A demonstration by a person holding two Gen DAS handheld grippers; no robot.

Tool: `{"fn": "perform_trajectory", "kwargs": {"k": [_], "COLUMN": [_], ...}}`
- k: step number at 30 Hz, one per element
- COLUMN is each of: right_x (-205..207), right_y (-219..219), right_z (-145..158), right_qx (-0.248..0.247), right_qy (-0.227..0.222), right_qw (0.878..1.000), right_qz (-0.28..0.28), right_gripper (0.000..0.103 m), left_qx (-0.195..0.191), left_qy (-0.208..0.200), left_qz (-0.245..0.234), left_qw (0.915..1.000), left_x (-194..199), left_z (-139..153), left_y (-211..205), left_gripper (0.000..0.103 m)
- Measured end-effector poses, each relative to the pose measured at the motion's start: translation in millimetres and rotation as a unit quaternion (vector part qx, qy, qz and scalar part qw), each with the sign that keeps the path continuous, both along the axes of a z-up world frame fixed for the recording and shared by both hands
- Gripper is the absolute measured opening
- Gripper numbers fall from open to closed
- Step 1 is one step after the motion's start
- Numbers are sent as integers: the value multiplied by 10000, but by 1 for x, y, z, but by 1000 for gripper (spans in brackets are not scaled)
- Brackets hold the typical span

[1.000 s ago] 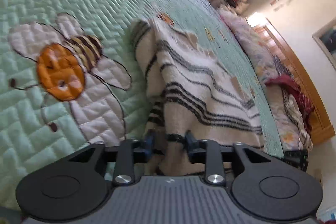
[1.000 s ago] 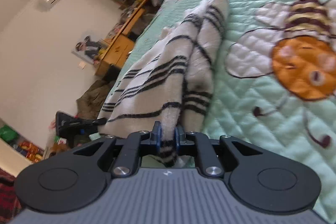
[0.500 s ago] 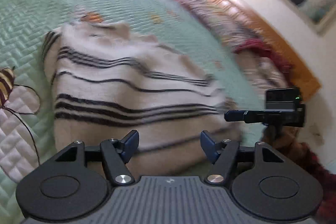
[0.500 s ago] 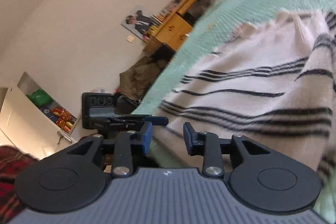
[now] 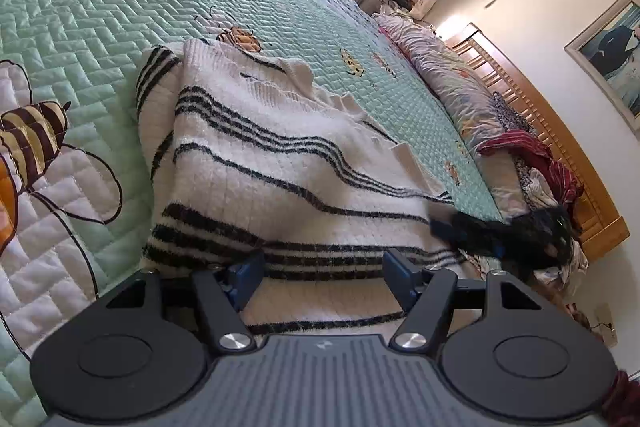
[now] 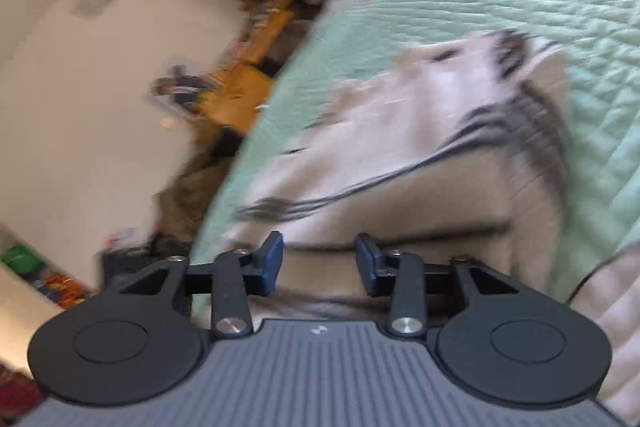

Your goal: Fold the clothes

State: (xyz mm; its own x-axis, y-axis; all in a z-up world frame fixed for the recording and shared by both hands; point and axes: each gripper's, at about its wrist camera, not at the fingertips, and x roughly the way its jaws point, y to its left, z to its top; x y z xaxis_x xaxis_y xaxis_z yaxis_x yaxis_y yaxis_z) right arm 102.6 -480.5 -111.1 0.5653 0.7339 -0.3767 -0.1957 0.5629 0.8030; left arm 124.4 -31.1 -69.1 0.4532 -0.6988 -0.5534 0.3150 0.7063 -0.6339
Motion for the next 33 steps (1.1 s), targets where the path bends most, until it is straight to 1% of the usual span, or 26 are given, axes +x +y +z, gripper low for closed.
{"fn": "perform_trajectory", "kwargs": {"k": [1, 3, 5, 9, 10, 11, 12, 13, 14, 15, 16, 17, 18, 19, 20, 21, 22, 23, 24, 25, 26, 27, 28, 29, 31, 33], "right_x": [8, 14, 20, 37, 45, 53, 61, 67, 71, 74, 71, 68, 67, 67, 70, 68, 66, 64, 60, 58, 67, 76, 87, 89, 89, 85], "right_y": [-7, -16, -14, 18, 23, 22, 21, 17, 20, 24, 32, 41, 53, 66, 89, 108, 124, 141, 151, 152, 144, 135, 118, 107, 92, 103], "right_z": [-5, -3, 6, 19, 16, 14, 12, 11, 16, 20, 26, 33, 38, 42, 45, 43, 39, 35, 33, 27, 20, 14, 10, 11, 17, 27], "right_qx": [-106, -493, -741, -667, -633, -790, -959, -1218, -1493, -1724, -1644, -1538, -1228, -842, -345, 81, 332, 341, 83, -225, -321, -415, -534, -926, -1385, -1081], "right_qy": [85, -32, -187, -354, -260, -160, -68, -47, -121, -208, -387, -560, -684, -713, -686, -611, -496, -427, -400, -283, -164, -43, 77, 96, -6, -240], "right_qw": [9995, 9959, 9928, 9970, 9969, 9963, 9953, 9923, 9871, 9812, 9829, 9848, 9900, 9926, 9885, 9774, 9634, 9476, 9429, 9461, 9590, 9710, 9856, 9912, 9903, 9939], "right_qz": [-298, -760, -923, 141, 391, 290, 155, -233, -562, -838, -729, -579, -115, 509, 1300, 2020, 2612, 3148, 3304, 3219, 2810, 2354, 1602, 943, -87, -22], "right_gripper": [0, 0, 4, 41, 42, 40, 26, 5, 4, 9, 12, 14, 20, 29, 35, 45, 50, 50, 49, 46, 40, 20, 16, 14, 19, 31], "left_qx": [7, 6, -15, -28, -17, -5, 7, 19, 28, 34, 38, 38, 30, 10, -50, -135, -219, -266, -283, -299, -277, -224, -171, -169, -247, -315], "left_qy": [-4, 3, 30, 87, 86, 78, 64, 50, 39, 29, 15, -5, -17, -12, 13, 47, 75, 80, 69, 58, 39, 14, -12, -17, 5, 10], "left_qz": [-7, -19, -8, -5, -13, -15, -12, -8, 5, 26, 44, 56, 64, 80, 114, 157, 195, 214, 220, 227, 228, 223, 219, 228, 266, 294], "left_qw": [10000, 10000, 10000, 10000, 10000, 10000, 10000, 10000, 10000, 10000, 10000, 10000, 10000, 10000, 9999, 9998, 9995, 9994, 9993, 9993, 9993, 9995, 9996, 9996, 9993, 9991], "left_x": [-2, -4, -5, -5, -4, -4, -4, -5, -5, -6, -6, -7, -7, -7, -6, -5, -5, -5, -6, -6, -7, -8, -9, -10, -12, -13], "left_z": [0, -1, -2, -2, -2, -2, -2, -2, -2, -1, -1, 0, 0, 0, -1, -1, -1, 0, 1, 2, 3, 3, 4, 4, 3, 4], "left_y": [1, 3, 5, 5, 5, 4, 3, 3, 3, 3, 3, 3, 3, 4, 5, 7, 9, 10, 11, 12, 12, 12, 12, 13, 15, 16], "left_gripper": [68, 68, 68, 69, 71, 72, 72, 72, 72, 72, 72, 72, 72, 72, 72, 73, 75, 76, 76, 77, 78, 78, 78, 78, 79, 81]}}
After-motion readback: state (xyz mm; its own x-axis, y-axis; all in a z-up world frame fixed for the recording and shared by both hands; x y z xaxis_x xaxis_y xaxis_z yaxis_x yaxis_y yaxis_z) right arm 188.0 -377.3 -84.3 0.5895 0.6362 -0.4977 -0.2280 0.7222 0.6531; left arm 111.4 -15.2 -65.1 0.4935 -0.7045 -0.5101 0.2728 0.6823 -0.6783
